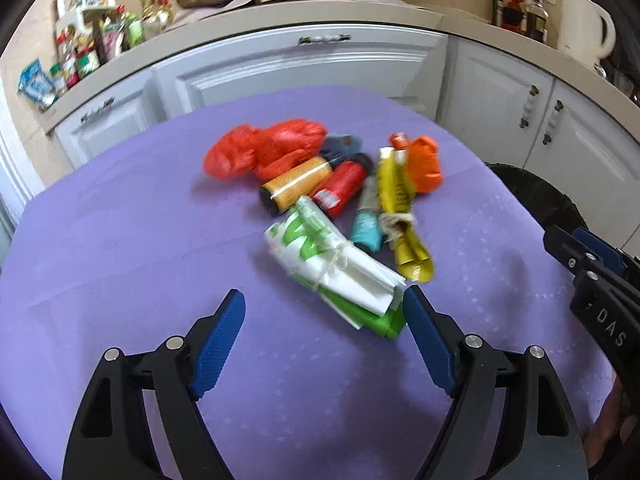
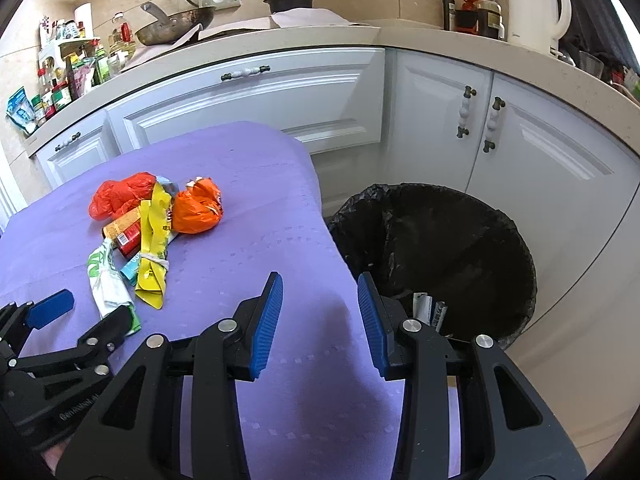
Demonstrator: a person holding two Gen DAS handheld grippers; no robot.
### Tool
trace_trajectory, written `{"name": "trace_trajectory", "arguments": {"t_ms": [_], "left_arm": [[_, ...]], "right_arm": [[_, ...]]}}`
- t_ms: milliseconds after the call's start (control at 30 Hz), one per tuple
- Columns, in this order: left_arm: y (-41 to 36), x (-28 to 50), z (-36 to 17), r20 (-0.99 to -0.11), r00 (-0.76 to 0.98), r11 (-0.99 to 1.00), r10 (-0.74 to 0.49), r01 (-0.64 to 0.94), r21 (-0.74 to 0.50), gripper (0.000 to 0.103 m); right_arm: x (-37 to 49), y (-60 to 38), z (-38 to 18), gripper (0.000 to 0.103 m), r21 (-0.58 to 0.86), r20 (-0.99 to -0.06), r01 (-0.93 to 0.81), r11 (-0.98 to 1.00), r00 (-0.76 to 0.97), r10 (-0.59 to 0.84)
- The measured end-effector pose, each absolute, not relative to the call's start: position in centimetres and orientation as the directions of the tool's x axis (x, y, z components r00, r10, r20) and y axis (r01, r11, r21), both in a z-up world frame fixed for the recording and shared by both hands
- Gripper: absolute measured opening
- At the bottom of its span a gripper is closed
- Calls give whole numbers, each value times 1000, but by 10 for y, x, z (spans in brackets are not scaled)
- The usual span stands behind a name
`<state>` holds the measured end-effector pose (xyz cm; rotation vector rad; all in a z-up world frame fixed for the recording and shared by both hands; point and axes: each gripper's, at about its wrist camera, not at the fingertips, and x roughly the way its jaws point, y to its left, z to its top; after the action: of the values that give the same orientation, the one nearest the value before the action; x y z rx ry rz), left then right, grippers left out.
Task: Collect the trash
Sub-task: 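Move both grippers back over the table toward the remaining trash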
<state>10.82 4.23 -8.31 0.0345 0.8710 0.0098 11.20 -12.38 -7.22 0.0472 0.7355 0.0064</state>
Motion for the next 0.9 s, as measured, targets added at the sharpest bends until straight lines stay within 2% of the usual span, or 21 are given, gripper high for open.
{"name": "trace_trajectory", "arguments": {"t_ms": [233, 400, 700, 733, 900], "left_arm": [[69, 99, -83, -767, 639, 998, 52, -48, 28, 78], [68, 93, -74, -757, 653, 999, 12, -33, -13, 79], [64, 119, -83, -774, 633, 999, 12, -45, -21, 79], [66, 120, -84, -777, 629, 999, 9, -44, -24, 77], [77, 118, -87, -780, 626, 999, 0, -29, -24, 48]], "right_arm": [[112, -110, -73, 38, 45, -673, -21, 999, 739, 45], [114, -94, -71, 38, 25, -676, -56, 998, 735, 58], [116, -88, -69, 38, 22, -681, -59, 998, 730, 58], [117, -87, -68, 38, 22, -681, -61, 998, 730, 60], [121, -79, -66, 38, 34, -683, -85, 996, 725, 85]]}}
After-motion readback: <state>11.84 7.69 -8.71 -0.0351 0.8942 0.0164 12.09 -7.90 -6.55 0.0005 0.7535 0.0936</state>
